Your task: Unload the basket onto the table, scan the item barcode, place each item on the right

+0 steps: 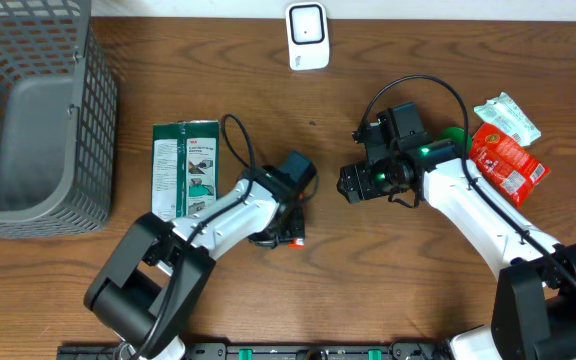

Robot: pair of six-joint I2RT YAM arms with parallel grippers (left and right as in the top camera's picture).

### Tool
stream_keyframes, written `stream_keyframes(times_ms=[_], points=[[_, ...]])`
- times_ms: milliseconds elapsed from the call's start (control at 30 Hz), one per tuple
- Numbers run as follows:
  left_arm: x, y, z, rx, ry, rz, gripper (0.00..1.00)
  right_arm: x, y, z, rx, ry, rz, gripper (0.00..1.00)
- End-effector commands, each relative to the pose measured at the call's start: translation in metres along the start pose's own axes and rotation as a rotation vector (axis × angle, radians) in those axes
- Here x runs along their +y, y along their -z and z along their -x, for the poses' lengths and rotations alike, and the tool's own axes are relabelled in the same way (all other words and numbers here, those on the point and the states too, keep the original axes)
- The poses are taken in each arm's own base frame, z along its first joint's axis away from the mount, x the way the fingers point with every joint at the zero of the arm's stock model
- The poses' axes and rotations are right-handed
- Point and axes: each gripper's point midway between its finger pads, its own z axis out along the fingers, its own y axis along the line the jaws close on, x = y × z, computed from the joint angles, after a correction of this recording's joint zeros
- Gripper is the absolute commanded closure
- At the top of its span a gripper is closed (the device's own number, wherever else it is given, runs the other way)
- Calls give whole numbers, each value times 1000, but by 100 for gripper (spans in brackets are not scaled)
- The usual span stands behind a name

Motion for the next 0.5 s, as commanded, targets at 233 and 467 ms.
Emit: stream_keyframes(times_ms=[233, 467], points=[[-89, 16, 21, -51, -75, -413, 68, -34, 10, -4, 4, -72, -109, 16], [-106, 37, 82, -372, -148, -434, 61, -47, 16, -2, -8, -178, -46, 12]])
